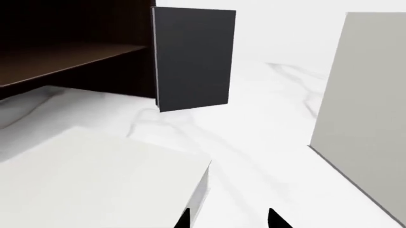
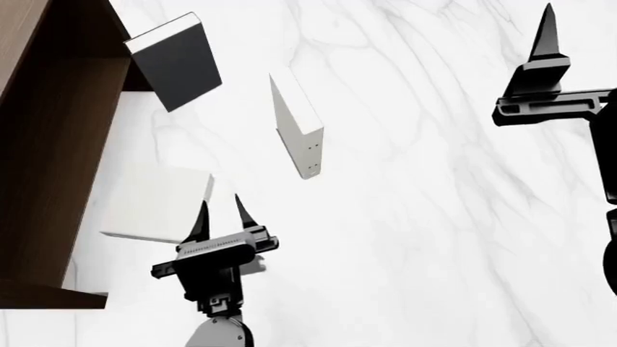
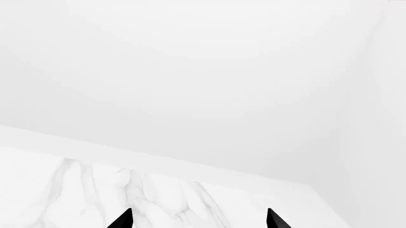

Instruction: Pick up the book on the right and place it under the cabinet shelf.

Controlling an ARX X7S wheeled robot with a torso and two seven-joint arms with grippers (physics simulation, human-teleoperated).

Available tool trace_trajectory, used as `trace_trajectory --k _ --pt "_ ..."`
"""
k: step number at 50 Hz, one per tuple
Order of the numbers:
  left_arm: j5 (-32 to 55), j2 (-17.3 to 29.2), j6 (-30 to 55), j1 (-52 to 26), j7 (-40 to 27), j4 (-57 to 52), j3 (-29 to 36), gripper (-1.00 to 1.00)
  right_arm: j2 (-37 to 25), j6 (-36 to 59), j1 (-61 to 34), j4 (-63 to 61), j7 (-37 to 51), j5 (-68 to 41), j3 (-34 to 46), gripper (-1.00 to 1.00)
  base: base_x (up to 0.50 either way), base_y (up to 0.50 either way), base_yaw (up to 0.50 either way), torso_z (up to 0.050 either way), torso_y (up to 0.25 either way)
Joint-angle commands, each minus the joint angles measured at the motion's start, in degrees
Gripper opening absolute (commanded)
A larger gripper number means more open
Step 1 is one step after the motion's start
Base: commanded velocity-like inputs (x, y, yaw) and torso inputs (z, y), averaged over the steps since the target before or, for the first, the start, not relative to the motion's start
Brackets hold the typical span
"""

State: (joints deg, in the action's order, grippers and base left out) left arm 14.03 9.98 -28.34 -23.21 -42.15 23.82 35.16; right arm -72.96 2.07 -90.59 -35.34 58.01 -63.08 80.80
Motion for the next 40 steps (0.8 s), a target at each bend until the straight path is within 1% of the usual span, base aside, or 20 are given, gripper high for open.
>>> trace_trajectory --k 1,19,34,40 --pt "14.20 2.83 -0.74 0.01 -1.07 5.35 -5.83 1.00 0.09 0.37 -0.07 -0.11 -0.06 -0.09 -0.10 1.00 0.00 0.00 0.00 0.000 0.000" --pt "14.06 4.62 -1.34 -0.16 -1.83 6.62 -7.13 1.00 0.23 0.97 0.04 -0.66 0.36 -0.23 -0.44 1.00 0.00 0.00 0.00 -0.002 -0.005" --pt "14.08 5.18 -2.23 -0.90 -1.40 9.67 -7.97 1.00 0.51 0.72 0.69 -0.38 0.35 0.12 -0.51 1.00 0.00 0.00 0.00 -0.001 -0.004" --pt "14.20 6.03 -1.76 -0.86 -1.88 9.00 -8.33 1.00 0.47 0.98 0.62 -0.80 0.49 0.02 -0.68 1.00 0.00 0.00 0.00 -0.002 -0.003"
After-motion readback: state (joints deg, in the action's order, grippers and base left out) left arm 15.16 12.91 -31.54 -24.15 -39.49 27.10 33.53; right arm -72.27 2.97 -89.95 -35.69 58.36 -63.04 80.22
